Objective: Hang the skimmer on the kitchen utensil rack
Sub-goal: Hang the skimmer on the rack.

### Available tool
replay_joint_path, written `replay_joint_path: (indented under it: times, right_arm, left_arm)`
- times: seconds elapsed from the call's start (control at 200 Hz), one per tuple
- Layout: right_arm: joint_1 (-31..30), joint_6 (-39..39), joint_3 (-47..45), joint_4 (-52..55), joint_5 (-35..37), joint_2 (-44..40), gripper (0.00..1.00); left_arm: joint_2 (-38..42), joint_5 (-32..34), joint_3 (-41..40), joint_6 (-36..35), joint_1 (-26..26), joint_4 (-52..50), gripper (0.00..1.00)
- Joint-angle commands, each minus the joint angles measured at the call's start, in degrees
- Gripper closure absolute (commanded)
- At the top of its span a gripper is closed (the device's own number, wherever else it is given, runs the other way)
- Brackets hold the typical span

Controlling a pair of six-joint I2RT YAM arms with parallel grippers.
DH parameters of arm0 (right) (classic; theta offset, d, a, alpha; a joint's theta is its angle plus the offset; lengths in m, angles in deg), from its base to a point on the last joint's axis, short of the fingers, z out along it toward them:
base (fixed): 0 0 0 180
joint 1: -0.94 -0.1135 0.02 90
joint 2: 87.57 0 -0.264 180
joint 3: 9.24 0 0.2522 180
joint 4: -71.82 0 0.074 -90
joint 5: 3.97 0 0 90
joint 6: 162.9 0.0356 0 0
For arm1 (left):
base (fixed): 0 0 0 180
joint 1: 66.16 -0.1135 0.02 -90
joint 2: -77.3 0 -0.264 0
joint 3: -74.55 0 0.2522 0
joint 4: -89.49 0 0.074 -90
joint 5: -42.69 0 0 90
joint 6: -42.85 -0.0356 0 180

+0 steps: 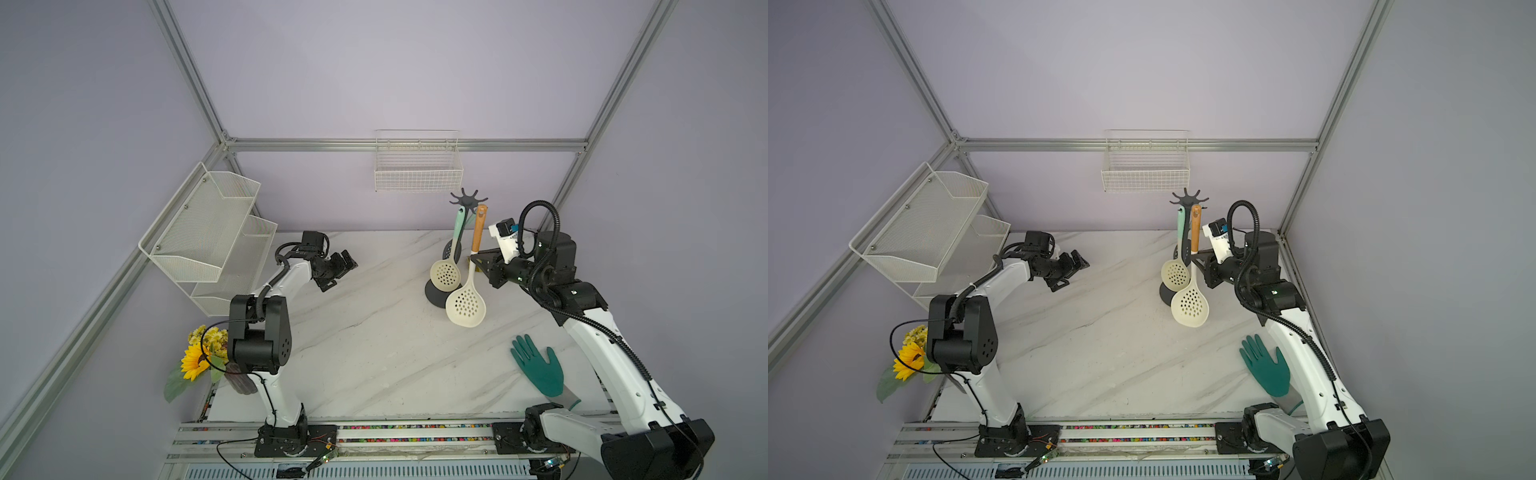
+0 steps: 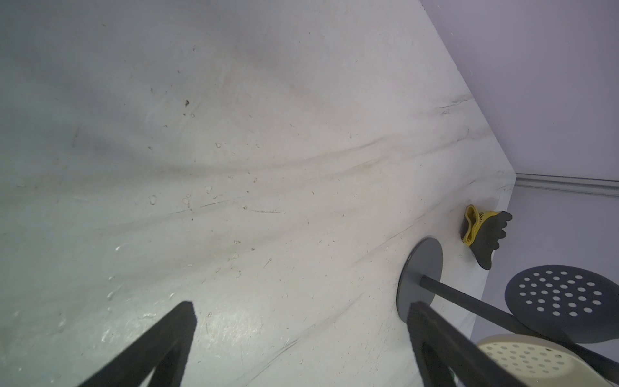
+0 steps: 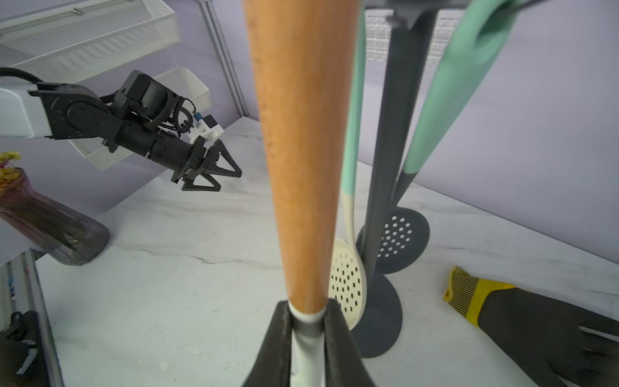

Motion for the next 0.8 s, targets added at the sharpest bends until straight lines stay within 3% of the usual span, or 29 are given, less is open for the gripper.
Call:
replay_joint_path:
  times: [0.0,0.275,0.795]
  right_arm:
    - [0.7,1.7,-0.1,-4.7,-9.4,1.1,1.00]
    - [3.8,3.9,-0.6,-7.6,-15.9,3.5,1.00]
    - [5.5,5.2,-3.3,-10.7,-18.0,5.9,1.00]
  left_arm:
    - [0.5,-0.7,0.9,-1.6,0.1,1.5,0.00]
    - [0.9,-1.0,0.9,-2.4,0.0,1.2,0.00]
    - [0.5,-2.4,1.2,-2.5,0.0,1.2,0.00]
